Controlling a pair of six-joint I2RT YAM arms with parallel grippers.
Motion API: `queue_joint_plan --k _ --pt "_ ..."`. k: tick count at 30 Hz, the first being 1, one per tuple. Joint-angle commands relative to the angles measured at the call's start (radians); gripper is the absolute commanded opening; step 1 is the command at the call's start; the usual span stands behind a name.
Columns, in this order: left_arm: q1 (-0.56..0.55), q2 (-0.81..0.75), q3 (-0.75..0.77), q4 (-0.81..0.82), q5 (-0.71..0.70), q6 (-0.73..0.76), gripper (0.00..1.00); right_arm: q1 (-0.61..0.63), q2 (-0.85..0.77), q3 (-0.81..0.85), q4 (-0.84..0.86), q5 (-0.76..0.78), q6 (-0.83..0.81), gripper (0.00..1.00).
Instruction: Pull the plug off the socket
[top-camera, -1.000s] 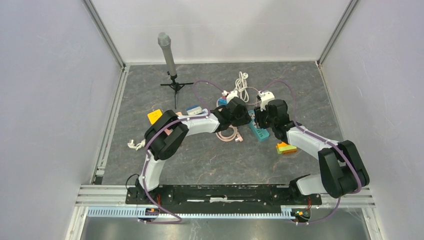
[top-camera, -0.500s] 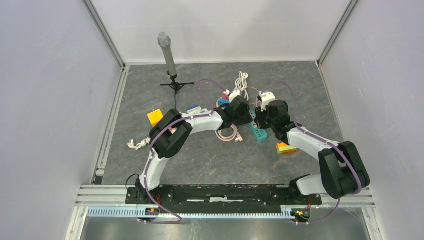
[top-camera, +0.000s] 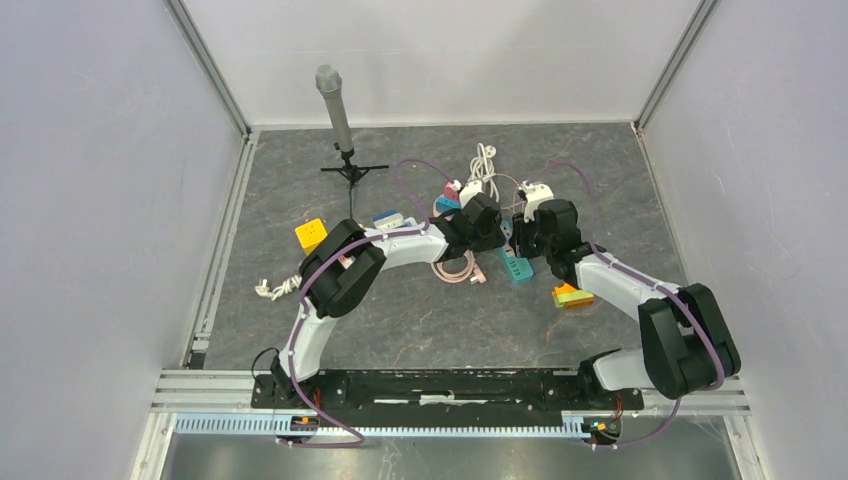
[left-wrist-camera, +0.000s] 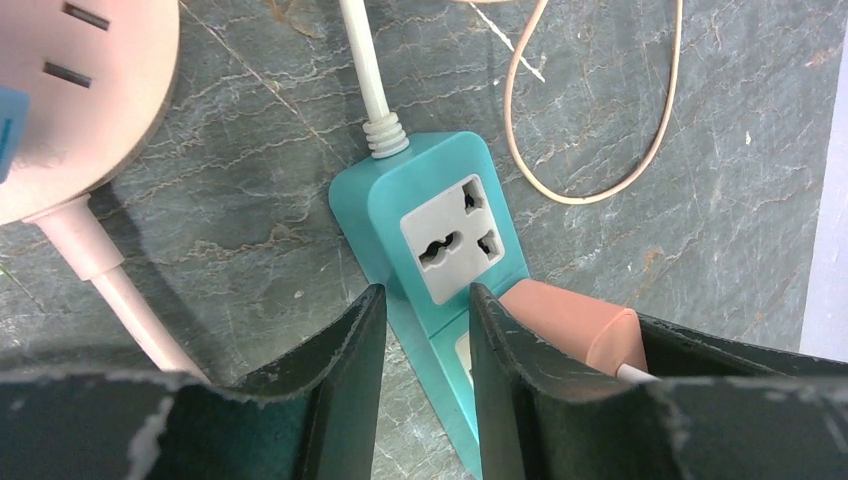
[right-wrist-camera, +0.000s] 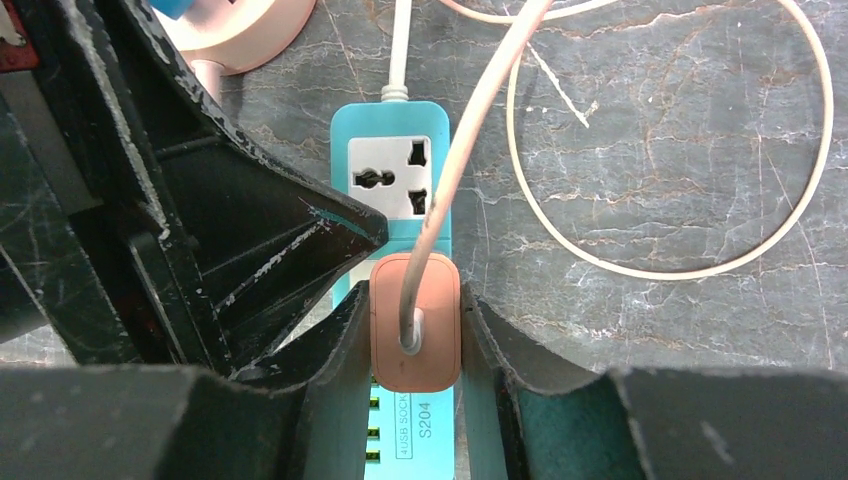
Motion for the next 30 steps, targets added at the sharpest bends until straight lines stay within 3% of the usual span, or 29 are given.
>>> queue_joint_plan --k 1,14,19,30 --pt "-0.010 0.064 0.005 -0.182 -0.064 0.030 0.41 0.003 -0.081 0.101 0.013 -0.015 0.037 0.00" --pt "-0.008 0.089 0.012 -0.211 -0.068 0.027 0.39 -0.001 -0.133 0.126 -0.052 0.131 0.038 0.00" --pt "-0.006 0.055 0.009 -0.148 -0.014 0.065 0.41 -0.022 -0.140 0.118 -0.093 0.210 0.044 0.00" --pt "0.008 -0.109 0.154 -0.104 0.249 0.272 0.66 -0.153 -0.138 0.116 -0.187 0.266 0.135 0.00"
